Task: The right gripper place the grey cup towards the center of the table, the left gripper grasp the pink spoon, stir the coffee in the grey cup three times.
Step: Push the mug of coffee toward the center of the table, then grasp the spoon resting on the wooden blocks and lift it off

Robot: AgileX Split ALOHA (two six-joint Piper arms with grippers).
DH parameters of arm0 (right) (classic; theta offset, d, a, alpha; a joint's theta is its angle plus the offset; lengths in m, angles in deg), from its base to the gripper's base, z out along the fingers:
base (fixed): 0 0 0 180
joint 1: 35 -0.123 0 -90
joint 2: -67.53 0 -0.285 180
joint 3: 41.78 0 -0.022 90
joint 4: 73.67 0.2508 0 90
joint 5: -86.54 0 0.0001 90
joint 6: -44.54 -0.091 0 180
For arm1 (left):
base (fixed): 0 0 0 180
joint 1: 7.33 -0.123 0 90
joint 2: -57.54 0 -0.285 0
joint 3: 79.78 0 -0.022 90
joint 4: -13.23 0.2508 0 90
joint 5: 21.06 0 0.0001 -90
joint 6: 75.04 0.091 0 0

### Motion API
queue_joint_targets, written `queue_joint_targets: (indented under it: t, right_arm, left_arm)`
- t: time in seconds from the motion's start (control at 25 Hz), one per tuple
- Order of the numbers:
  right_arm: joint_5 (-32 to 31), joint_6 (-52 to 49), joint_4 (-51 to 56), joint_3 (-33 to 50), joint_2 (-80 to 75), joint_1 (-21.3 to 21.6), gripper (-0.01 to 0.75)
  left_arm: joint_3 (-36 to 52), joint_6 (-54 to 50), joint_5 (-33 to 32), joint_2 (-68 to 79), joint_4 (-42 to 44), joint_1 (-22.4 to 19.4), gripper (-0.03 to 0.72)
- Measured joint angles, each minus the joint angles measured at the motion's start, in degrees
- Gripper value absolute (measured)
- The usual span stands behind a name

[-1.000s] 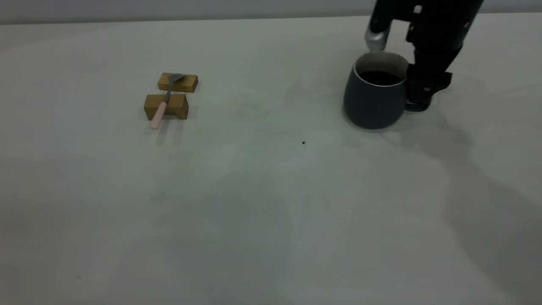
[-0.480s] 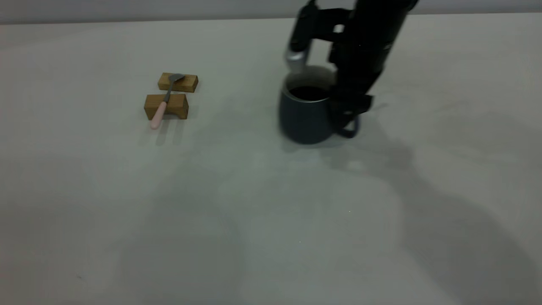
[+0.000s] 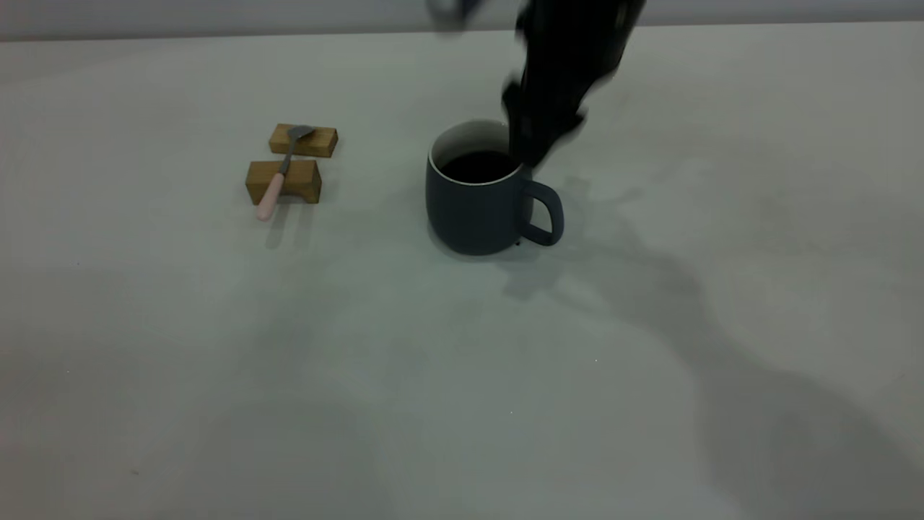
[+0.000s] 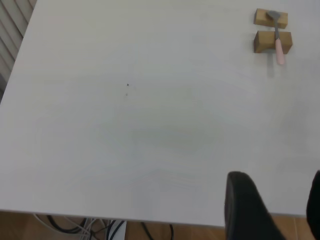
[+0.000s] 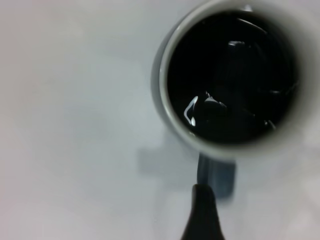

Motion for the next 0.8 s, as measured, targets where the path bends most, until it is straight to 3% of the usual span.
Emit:
queue_joint_targets:
  t: [0.32,0.56,0.8]
  right_arm:
    - [-27.2,-21.5,-6.1,0.0,21.3,0.4,0.591]
    - [-30.5,-26.2,-7.5,3.9,36.6,0.4,0.581]
    - [-31.0,-27.8,-7.6,17.6,53.1,0.4,0.595]
  left_arm:
    - [0.0,0.0,0.0,0.0,0.0,0.0,0.374]
    - [0.0,0.0,0.0,0.0,0.0,0.0,0.374]
    - [0.0,0.0,0.0,0.0,0.0,0.0,0.374]
